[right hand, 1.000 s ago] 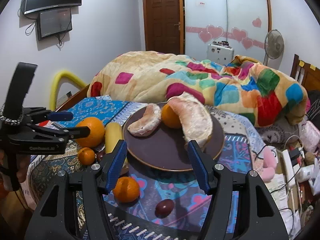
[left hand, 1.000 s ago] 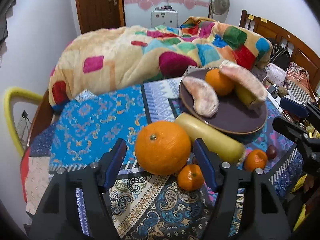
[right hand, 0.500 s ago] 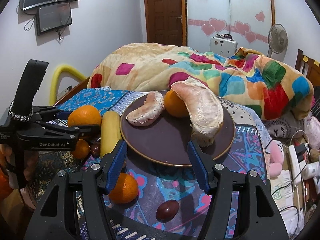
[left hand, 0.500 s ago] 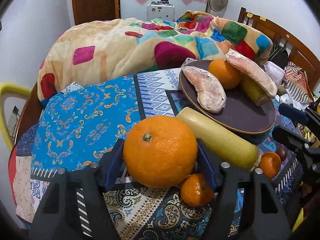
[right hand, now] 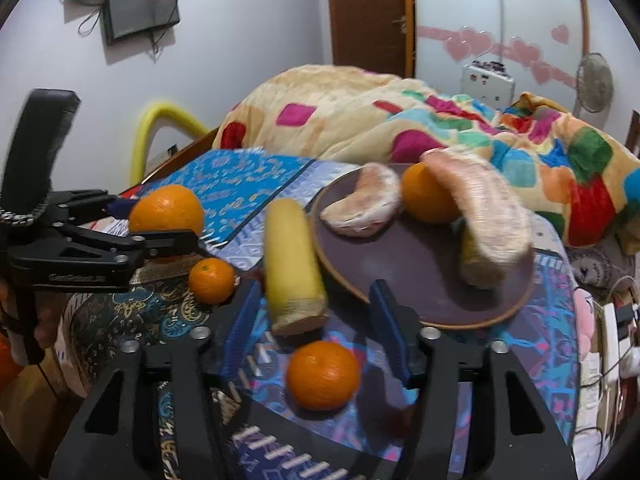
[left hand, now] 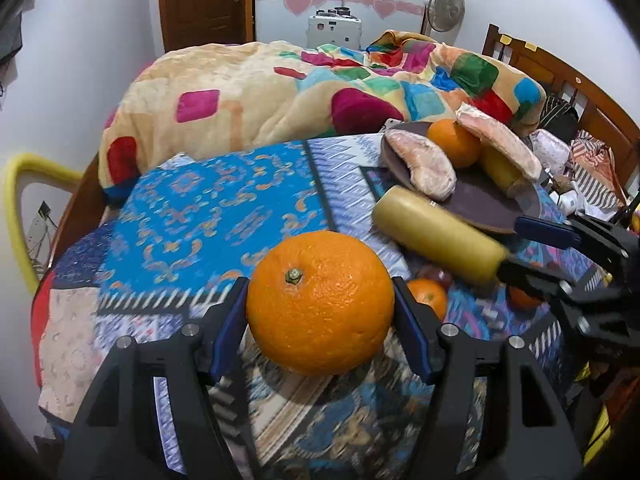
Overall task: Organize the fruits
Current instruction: 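Grasp a second yellow fruit with the right tool while the left tool approaches a large orange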
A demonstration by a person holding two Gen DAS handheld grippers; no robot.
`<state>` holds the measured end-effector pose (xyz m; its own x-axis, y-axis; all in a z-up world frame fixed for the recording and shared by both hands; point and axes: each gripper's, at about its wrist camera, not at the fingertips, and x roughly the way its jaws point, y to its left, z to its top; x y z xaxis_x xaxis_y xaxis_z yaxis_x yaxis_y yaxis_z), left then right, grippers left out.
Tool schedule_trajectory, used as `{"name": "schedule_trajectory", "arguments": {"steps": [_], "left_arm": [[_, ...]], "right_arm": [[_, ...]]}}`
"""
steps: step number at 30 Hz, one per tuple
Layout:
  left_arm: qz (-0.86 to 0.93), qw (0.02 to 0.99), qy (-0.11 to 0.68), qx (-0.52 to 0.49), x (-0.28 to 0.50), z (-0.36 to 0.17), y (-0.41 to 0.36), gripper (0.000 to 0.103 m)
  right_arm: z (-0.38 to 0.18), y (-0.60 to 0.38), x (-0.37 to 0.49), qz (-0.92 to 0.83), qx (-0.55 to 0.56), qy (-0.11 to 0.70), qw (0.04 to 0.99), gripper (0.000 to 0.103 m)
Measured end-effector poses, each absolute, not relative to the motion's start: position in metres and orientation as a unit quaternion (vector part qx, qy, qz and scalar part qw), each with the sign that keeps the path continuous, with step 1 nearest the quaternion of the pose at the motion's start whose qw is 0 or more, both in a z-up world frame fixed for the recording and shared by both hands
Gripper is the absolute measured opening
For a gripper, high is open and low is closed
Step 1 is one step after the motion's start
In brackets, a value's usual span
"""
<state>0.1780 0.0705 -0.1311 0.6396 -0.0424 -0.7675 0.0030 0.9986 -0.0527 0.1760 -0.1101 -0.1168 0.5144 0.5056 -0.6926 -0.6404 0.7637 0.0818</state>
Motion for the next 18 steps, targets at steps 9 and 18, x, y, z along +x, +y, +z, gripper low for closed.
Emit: {"name": "schedule_trajectory", "arguments": {"steps": [9, 18], "left_arm": [[-0.011, 0.905, 0.425, -0.017, 0.158, -0.140, 0.081, 0.068], [-0.024, 0.909, 0.416, -0.017, 0.144, -0.140, 0.075, 0.068]], "right_arm": [[-0.130, -0.097, 0.182, 0.332, -0.107, 0.391, 0.852, 0.035], [-0.125, -0.084, 0.165, 0.330, -0.148, 0.396, 0.844, 0.033]]}}
